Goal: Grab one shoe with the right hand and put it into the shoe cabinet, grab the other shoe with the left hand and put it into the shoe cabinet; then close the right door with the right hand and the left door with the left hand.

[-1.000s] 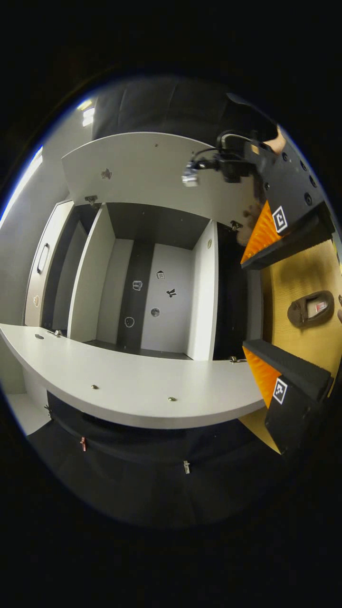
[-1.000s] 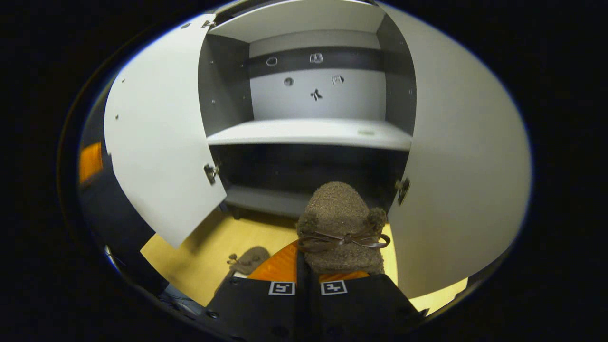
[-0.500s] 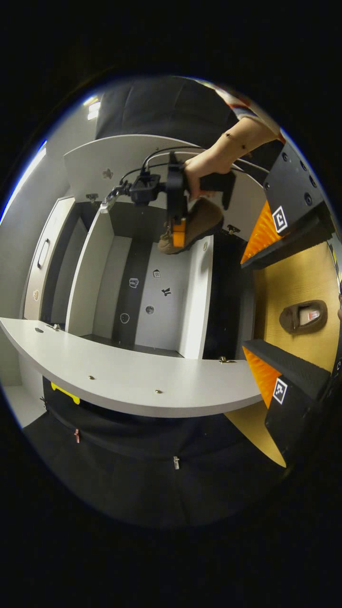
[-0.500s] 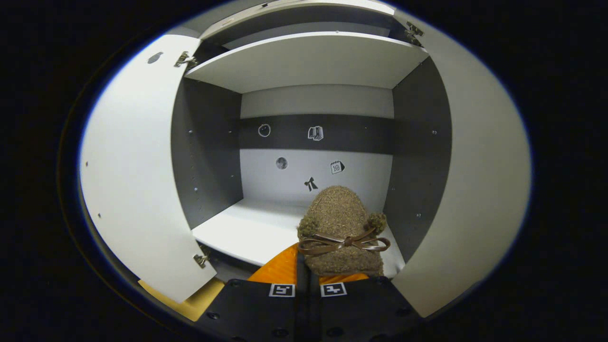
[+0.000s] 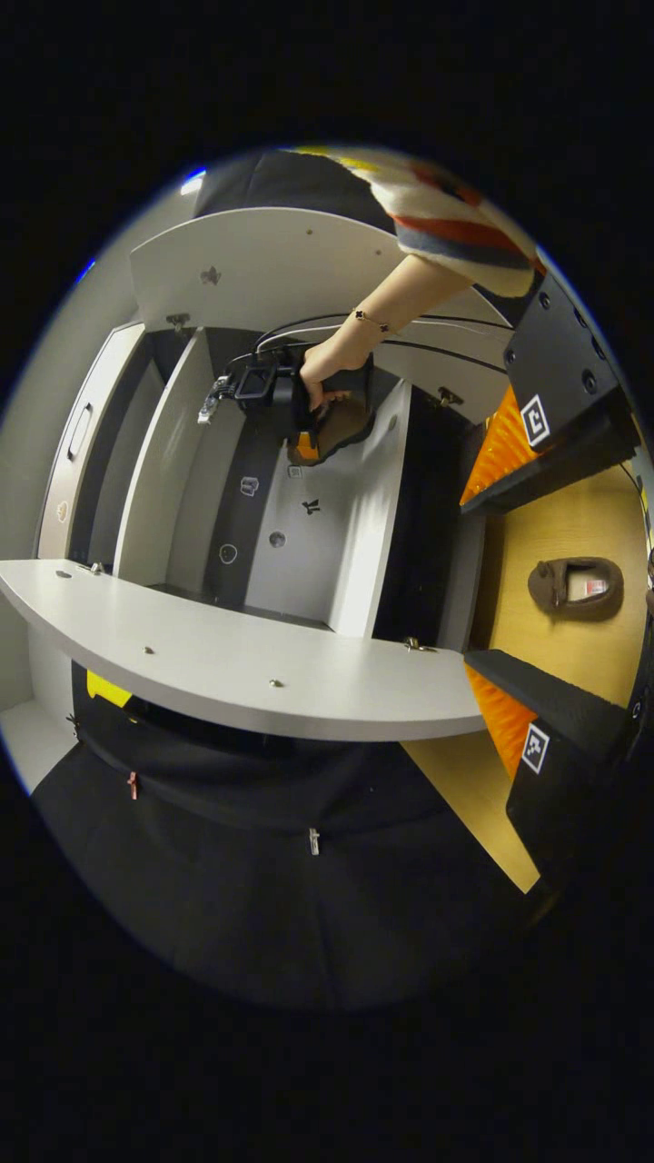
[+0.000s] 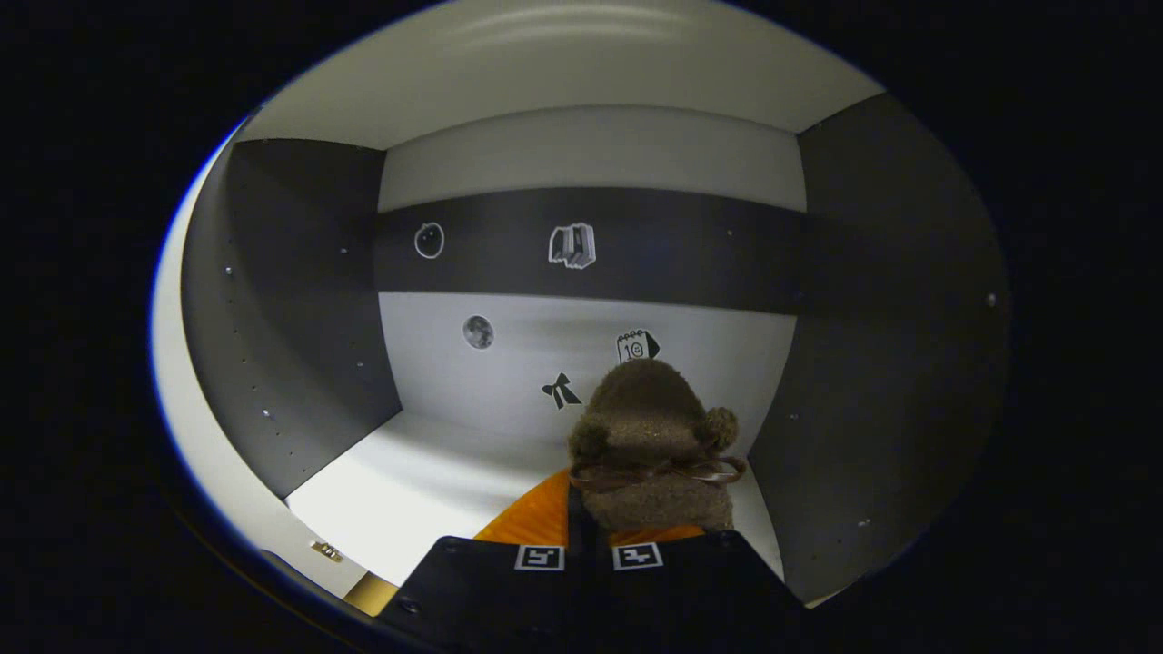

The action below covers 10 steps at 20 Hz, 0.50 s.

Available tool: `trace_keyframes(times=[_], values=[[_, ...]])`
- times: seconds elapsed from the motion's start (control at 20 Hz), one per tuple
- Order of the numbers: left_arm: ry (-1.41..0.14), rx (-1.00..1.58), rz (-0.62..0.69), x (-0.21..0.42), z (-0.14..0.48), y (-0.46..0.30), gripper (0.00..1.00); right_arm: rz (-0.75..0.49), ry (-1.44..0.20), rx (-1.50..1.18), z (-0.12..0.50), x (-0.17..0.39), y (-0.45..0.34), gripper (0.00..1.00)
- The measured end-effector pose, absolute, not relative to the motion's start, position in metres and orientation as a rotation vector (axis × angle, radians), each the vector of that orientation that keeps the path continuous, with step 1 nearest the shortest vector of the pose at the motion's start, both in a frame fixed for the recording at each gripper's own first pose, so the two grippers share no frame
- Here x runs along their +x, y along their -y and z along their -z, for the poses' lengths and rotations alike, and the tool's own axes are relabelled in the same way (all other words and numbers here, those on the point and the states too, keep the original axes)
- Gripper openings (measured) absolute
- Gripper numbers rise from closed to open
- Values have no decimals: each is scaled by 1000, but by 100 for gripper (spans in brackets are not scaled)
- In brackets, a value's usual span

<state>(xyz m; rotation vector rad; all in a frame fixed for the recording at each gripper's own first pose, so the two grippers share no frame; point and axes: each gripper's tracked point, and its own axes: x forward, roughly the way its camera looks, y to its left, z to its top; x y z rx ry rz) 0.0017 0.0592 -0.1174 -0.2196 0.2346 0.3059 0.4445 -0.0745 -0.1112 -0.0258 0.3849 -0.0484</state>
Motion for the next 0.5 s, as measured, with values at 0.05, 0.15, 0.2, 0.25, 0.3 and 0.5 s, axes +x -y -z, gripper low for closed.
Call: trace_keyframes(times=[0.05, 0.15, 0.2, 0.25, 0.3, 0.5], values=[[-237, -215, -325, 0, 116, -63, 94, 52, -415, -26, 125, 450, 76, 4], [-238, -210, -356, -2, 114, -71, 94, 55, -458, -39, 147, 459, 80, 5], [-240, -211, -367, -3, 116, -75, 94, 66, -470, -51, 153, 461, 83, 5], [-243, -214, -376, -5, 117, -77, 94, 68, -483, -53, 157, 462, 86, 15], [-246, -218, -382, -5, 118, -78, 94, 65, -497, -48, 160, 461, 85, 18], [-242, -226, -362, 2, 114, -74, 94, 46, -510, -66, 157, 449, 85, 46]])
